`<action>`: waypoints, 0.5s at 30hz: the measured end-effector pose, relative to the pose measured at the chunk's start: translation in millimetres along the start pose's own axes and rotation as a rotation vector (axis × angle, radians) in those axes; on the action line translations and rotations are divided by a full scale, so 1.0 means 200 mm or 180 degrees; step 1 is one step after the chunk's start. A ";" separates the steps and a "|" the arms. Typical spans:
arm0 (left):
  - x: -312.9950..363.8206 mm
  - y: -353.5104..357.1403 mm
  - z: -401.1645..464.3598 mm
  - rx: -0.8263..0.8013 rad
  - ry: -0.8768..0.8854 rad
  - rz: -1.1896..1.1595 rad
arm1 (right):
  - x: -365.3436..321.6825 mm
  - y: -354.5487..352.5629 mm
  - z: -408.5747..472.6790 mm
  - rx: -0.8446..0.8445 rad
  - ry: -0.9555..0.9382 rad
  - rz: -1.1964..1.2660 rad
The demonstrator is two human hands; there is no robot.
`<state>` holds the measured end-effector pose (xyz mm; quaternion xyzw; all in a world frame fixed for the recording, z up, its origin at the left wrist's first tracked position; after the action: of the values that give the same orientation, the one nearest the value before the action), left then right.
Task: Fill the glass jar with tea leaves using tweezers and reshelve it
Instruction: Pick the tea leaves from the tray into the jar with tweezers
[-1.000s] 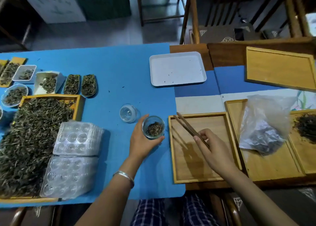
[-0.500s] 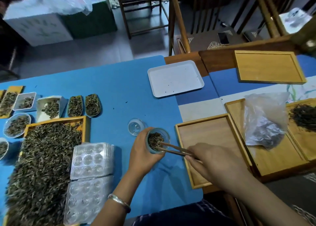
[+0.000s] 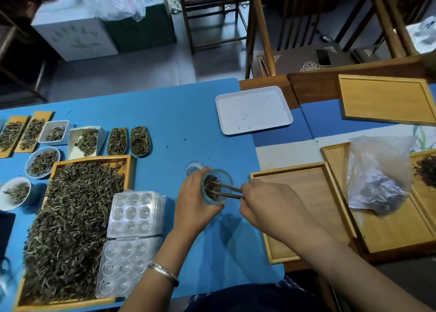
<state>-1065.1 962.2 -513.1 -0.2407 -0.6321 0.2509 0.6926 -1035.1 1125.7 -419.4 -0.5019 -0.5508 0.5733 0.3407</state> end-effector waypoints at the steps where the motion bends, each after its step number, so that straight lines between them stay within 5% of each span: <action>1: 0.00 -0.01 0.00 0.0009 0.0035 0.0020 | -0.01 0.00 0.01 -0.0034 0.0009 -0.0077; 9: 0.03 0.00 -0.01 -0.0003 0.0049 -0.0077 | -0.07 -0.01 0.06 -0.0168 0.0093 -0.0452; 15: 0.05 0.01 -0.03 -0.0038 0.0084 -0.0052 | -0.04 -0.02 0.04 0.0096 0.0202 0.0047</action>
<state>-1058.7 970.9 -507.5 -0.2429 -0.6264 0.2382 0.7014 -1040.5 1115.8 -414.7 -0.5186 -0.5273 0.5679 0.3613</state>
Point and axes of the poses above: each hand's wrist, its own z-axis towards the middle knuckle, its own y-axis out of the palm, x = y × z, the point moved 3 cm from there along z, towards the middle knuckle, and after that the axes turned 8 degrees about x, right-handed, at the moved point
